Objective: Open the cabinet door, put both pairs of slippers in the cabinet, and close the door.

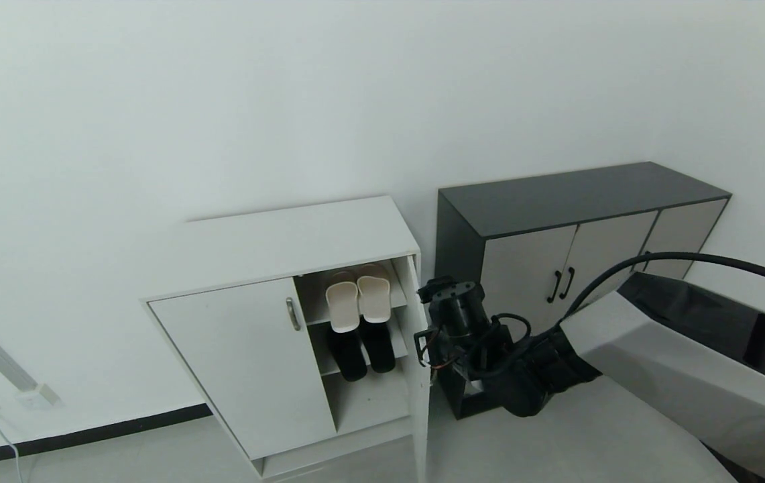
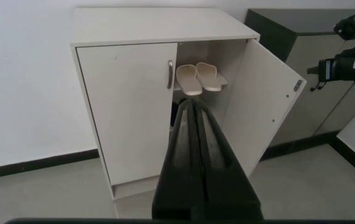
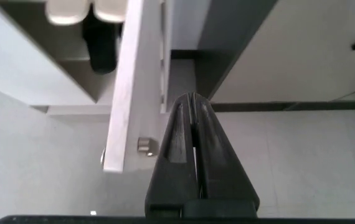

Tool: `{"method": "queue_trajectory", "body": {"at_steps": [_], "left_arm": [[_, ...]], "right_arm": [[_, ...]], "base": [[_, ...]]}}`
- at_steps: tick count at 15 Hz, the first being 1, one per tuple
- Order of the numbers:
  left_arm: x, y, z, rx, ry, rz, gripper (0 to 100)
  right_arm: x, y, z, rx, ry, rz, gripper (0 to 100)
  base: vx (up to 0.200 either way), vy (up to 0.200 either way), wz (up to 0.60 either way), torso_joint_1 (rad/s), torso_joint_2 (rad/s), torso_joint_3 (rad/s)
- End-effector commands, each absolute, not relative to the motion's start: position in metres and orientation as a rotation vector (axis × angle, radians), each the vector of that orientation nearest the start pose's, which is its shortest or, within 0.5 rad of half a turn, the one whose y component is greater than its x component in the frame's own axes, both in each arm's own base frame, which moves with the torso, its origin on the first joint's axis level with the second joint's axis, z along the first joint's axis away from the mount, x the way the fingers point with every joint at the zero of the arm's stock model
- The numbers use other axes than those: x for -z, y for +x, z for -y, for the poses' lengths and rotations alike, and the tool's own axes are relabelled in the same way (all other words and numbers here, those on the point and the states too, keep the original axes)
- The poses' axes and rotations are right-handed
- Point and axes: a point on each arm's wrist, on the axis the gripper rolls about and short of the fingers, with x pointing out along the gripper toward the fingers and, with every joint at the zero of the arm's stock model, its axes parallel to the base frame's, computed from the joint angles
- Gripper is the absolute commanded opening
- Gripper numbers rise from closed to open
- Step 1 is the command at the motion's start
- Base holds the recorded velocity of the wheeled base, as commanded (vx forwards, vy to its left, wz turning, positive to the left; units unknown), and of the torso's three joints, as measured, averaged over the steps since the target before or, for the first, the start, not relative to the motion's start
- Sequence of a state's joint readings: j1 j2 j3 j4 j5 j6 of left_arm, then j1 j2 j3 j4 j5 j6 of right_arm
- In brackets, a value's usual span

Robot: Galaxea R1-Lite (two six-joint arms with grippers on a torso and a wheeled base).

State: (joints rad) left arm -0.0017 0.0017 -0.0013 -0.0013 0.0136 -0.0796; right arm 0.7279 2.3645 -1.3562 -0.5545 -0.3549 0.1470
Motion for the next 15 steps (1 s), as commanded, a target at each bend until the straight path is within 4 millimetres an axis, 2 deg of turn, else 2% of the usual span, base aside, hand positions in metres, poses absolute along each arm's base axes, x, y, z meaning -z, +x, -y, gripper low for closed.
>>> {"method": "queue_trajectory", "body": {"at_steps": [1,4,5,9,11,13,15], "left_arm": [[-0.076,-0.023,0.0,-0.012,-0.08,0.002,0],[-0.076,-0.023,0.0,-0.012,-0.081,0.002,0],[-0.076,-0.023,0.0,-0.012,-0.081,0.002,0],[-0.076,-0.023,0.0,-0.012,-0.08,0.002,0],[-0.076,-0.023,0.0,-0.012,-0.081,0.002,0],[-0.076,-0.023,0.0,-0.012,-0.08,0.002,0],[-0.076,-0.023,0.0,-0.012,-0.081,0.002,0]], "right_arm": [[-0.065,0.345,-0.31,-0.37,-0.072,-0.402,0],[-0.098,0.329,-0.31,-0.486,0.058,-0.395,0],[-0.102,0.327,-0.308,-0.488,0.063,-0.391,0],[-0.139,0.318,-0.286,-0.491,0.031,-0.309,0],[-0.141,0.315,-0.284,-0.494,0.019,-0.304,0],[-0.134,0.315,-0.284,-0.494,0.007,-0.325,0],[-0.128,0.314,-0.283,-0.516,0.006,-0.34,0]], "base": [[0.0,0.0,0.0,0.0,0.0,0.0],[0.0,0.0,0.0,0.0,0.0,0.0],[0.0,0.0,0.0,0.0,0.0,0.0],[0.0,0.0,0.0,0.0,0.0,0.0],[0.0,0.0,0.0,0.0,0.0,0.0],[0.0,0.0,0.0,0.0,0.0,0.0],[0.0,0.0,0.6,0.002,0.0,0.005]]}}
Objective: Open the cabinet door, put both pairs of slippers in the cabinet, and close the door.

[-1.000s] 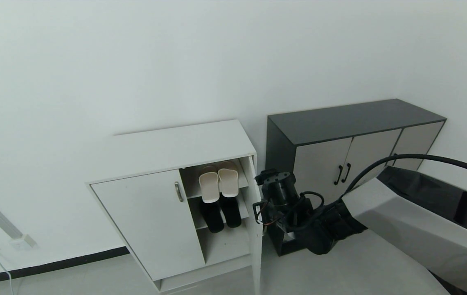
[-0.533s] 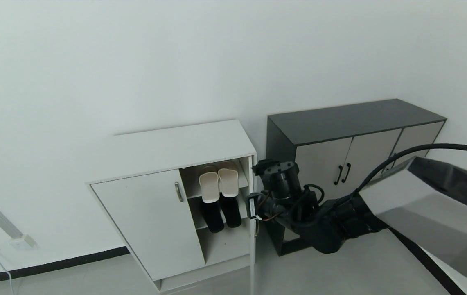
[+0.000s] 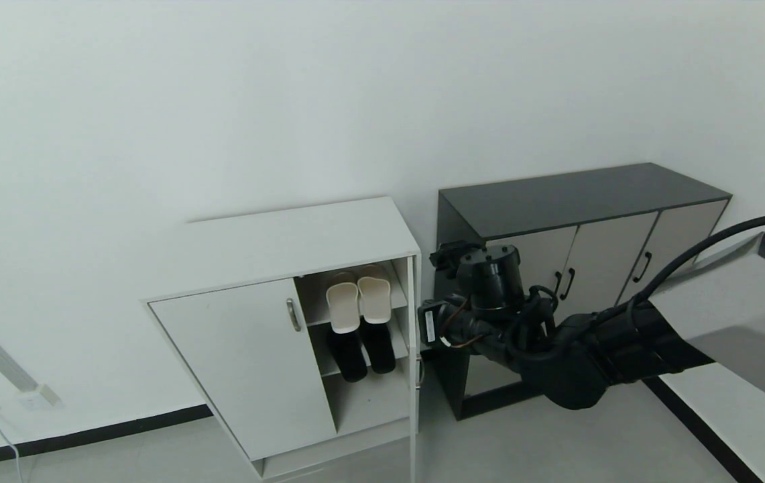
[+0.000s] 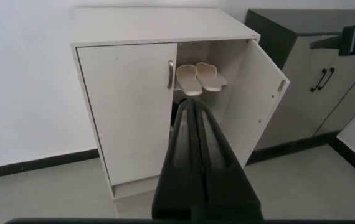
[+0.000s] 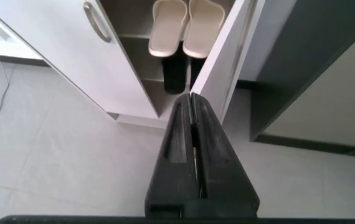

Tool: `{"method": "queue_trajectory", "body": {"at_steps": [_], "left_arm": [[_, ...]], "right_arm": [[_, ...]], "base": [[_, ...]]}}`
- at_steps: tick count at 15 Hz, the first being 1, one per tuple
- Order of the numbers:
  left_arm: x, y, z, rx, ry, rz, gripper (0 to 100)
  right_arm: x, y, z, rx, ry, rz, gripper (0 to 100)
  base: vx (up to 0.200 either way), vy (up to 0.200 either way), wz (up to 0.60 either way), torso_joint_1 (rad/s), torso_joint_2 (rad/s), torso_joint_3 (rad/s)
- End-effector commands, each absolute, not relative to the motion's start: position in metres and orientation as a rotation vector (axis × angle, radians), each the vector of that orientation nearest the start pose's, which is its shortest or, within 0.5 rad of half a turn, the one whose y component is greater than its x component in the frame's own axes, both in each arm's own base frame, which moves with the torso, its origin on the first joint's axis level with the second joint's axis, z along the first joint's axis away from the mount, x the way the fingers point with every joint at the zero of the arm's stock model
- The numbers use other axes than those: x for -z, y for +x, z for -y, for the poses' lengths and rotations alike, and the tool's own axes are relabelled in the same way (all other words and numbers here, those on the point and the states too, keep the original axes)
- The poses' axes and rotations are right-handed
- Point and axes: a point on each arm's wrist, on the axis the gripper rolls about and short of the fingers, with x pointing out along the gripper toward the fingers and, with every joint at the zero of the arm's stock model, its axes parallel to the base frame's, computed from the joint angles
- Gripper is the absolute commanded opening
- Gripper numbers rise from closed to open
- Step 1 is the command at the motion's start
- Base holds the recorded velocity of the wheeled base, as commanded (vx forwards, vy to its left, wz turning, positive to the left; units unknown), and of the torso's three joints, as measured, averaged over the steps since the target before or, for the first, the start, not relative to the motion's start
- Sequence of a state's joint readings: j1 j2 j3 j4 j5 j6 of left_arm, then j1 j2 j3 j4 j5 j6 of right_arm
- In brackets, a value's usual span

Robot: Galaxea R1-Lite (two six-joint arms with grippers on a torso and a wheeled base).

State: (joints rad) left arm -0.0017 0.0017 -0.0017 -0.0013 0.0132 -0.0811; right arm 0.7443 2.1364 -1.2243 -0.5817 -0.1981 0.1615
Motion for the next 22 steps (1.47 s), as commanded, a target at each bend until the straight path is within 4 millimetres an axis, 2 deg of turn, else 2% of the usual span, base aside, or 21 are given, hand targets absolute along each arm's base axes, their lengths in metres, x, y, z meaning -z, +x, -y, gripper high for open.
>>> {"method": "queue_trajectory", "body": {"at_steps": [1,4,10,13,16,19,20,22], "left_arm": [[-0.076,-0.023,0.0,-0.012,-0.081,0.002,0],[-0.076,-0.023,0.0,-0.012,-0.081,0.002,0],[-0.076,-0.023,0.0,-0.012,-0.078,0.002,0],[-0.076,-0.023,0.0,-0.012,-0.078,0.002,0],[-0.076,-0.023,0.0,-0.011,-0.077,0.0,0],[-0.076,-0.023,0.0,-0.011,-0.078,0.002,0],[-0.076,-0.023,0.0,-0.011,-0.078,0.002,0],[-0.076,-0.023,0.0,-0.011,-0.078,0.002,0]], "right_arm": [[-0.127,0.314,-0.283,-0.524,0.006,-0.34,0],[-0.121,0.319,-0.276,-0.509,0.007,-0.344,0],[-0.11,0.327,-0.254,-0.468,-0.056,-0.315,0],[-0.108,0.324,-0.24,-0.447,-0.091,-0.317,0],[-0.105,0.318,-0.228,-0.429,-0.104,-0.343,0],[-0.102,0.314,-0.213,-0.405,-0.136,-0.37,0],[-0.099,0.315,-0.201,-0.383,-0.176,-0.388,0],[-0.091,0.318,-0.19,-0.358,-0.207,-0.423,0]], "base": [[0.0,0.0,0.6,-0.002,0.0,0.002],[0.0,0.0,0.6,0.007,0.0,0.001],[0.0,0.0,0.0,0.0,0.0,0.0],[0.0,0.0,0.0,0.0,0.0,0.0],[0.2,0.0,0.0,-0.007,0.0,0.001],[0.067,0.0,0.0,-0.001,0.0,0.002],[0.0,0.0,0.0,0.0,0.0,0.0],[0.0,0.0,0.0,0.0,0.0,0.0]]}}
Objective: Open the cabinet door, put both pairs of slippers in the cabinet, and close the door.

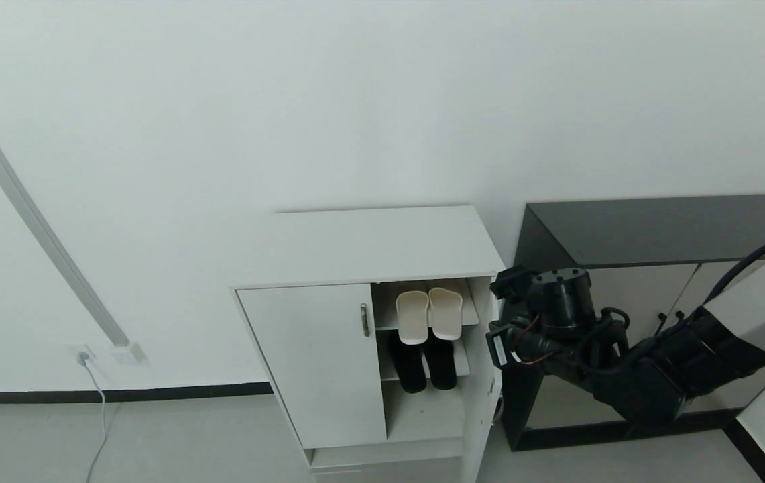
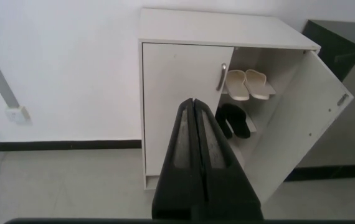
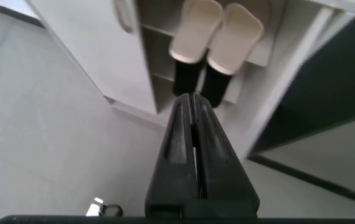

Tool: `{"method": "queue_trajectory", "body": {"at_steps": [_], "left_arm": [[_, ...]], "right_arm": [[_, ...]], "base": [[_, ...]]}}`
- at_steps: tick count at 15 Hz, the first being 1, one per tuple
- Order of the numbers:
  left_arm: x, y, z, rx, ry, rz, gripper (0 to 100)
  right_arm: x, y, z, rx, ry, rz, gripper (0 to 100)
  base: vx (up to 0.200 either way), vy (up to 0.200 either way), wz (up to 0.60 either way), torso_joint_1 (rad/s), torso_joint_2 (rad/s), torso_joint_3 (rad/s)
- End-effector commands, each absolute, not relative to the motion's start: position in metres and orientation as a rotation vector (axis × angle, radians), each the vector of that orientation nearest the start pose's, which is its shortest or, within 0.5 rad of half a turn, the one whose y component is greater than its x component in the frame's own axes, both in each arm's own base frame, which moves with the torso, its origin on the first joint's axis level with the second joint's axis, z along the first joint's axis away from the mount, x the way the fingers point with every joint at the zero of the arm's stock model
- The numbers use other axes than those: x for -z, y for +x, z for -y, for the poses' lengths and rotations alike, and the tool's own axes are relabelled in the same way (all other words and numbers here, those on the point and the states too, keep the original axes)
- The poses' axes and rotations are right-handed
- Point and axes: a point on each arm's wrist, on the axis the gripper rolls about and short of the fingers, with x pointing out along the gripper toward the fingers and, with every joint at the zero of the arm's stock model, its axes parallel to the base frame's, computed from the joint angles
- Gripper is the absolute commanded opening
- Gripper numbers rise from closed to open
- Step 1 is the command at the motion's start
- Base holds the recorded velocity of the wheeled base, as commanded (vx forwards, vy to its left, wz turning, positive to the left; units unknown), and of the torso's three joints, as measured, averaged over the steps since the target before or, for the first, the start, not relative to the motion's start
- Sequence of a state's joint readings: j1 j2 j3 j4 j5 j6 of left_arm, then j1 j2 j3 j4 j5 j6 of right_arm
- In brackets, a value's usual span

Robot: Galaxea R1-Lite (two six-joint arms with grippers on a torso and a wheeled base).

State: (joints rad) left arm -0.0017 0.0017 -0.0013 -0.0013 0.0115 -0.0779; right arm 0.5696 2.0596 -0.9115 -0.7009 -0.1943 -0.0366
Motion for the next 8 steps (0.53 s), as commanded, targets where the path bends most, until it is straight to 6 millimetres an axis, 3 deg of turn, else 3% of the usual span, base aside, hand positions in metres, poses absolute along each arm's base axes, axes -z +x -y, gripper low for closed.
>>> {"method": "queue_trajectory", "body": {"at_steps": [1,8], "left_arm": [[-0.076,-0.023,0.0,-0.011,-0.078,0.002,0],[-0.076,-0.023,0.0,-0.011,-0.078,0.002,0]], "right_arm": [[-0.086,0.321,-0.184,-0.34,-0.21,-0.438,0],[-0.061,0.33,-0.177,-0.315,-0.239,-0.503,0]], "base": [[0.0,0.0,0.0,0.0,0.0,0.0],[0.0,0.0,0.0,0.0,0.0,0.0]]}}
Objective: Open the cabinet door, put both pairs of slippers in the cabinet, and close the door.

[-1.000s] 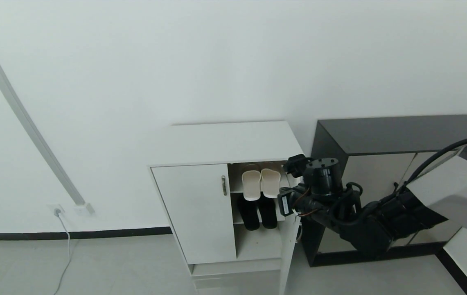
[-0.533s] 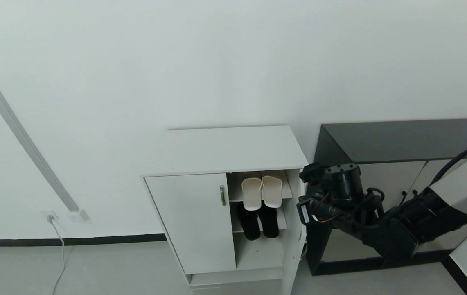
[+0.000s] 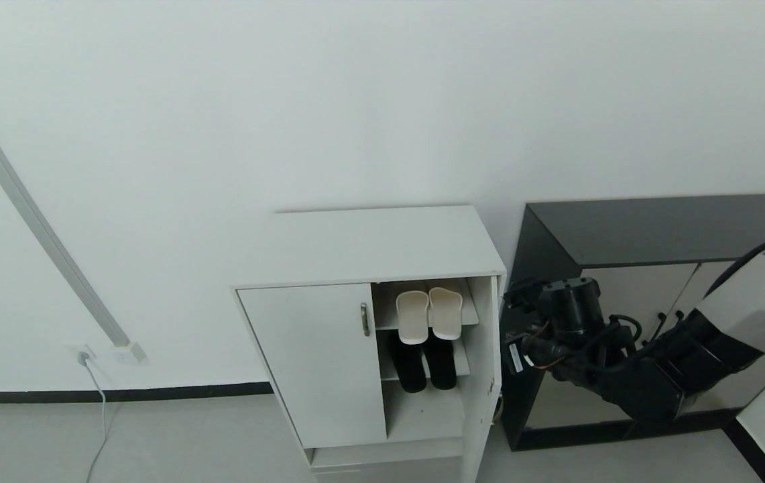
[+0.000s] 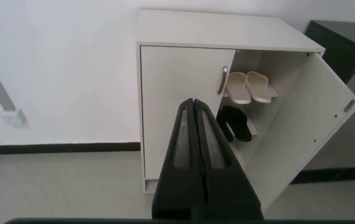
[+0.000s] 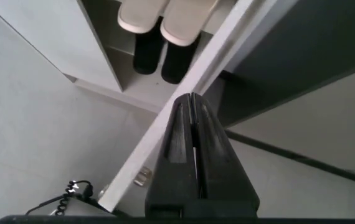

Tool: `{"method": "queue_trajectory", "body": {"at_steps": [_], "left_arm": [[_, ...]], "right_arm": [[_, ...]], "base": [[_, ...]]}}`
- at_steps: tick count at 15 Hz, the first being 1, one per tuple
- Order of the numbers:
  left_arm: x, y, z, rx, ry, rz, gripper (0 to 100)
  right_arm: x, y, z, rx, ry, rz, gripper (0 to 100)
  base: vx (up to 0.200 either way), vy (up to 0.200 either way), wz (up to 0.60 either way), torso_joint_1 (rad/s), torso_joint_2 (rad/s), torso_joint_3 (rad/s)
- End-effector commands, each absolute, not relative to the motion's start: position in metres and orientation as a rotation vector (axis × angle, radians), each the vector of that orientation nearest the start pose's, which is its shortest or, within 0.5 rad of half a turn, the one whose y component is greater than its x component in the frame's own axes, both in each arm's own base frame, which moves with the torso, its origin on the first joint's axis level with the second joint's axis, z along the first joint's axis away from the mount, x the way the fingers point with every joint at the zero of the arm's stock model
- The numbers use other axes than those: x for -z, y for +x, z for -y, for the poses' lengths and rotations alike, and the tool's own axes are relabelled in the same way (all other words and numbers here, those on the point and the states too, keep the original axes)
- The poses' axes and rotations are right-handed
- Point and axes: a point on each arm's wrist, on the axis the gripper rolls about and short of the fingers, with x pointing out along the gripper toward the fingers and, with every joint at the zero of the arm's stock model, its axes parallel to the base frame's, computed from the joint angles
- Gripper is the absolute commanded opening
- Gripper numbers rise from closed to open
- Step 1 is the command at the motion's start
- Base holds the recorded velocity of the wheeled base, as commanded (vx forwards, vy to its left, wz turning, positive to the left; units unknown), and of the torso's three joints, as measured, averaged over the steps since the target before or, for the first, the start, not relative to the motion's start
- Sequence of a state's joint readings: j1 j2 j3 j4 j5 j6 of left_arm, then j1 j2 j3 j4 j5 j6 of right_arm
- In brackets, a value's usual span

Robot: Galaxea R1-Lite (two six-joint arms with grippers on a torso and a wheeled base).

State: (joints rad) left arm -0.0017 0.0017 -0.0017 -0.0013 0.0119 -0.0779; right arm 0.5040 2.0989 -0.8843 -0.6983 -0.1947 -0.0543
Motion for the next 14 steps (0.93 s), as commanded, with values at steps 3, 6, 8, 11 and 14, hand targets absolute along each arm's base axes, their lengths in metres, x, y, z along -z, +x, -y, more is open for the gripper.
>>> {"method": "queue_trajectory", "body": {"at_steps": [3,6,8,11,14], "left_arm": [[-0.076,-0.023,0.0,-0.011,-0.078,0.002,0],[-0.076,-0.023,0.0,-0.011,-0.078,0.002,0],[-0.076,-0.023,0.0,-0.012,-0.078,0.002,0],[-0.076,-0.023,0.0,-0.011,-0.078,0.002,0],[-0.076,-0.023,0.0,-0.011,-0.078,0.002,0]], "right_arm": [[-0.042,0.336,-0.181,-0.317,-0.251,-0.538,0],[-0.037,0.343,-0.187,-0.322,-0.249,-0.531,0],[-0.037,0.35,-0.193,-0.329,-0.236,-0.517,0],[-0.035,0.358,-0.2,-0.338,-0.221,-0.479,0],[-0.028,0.367,-0.212,-0.347,-0.196,-0.449,0]], "base": [[0.0,0.0,0.0,0.0,0.0,0.0],[0.0,0.0,0.0,0.0,0.0,0.0],[0.0,0.0,0.0,0.0,0.0,0.0],[0.0,0.0,0.0,0.0,0.0,0.0],[0.0,0.0,0.0,0.0,0.0,0.0]]}}
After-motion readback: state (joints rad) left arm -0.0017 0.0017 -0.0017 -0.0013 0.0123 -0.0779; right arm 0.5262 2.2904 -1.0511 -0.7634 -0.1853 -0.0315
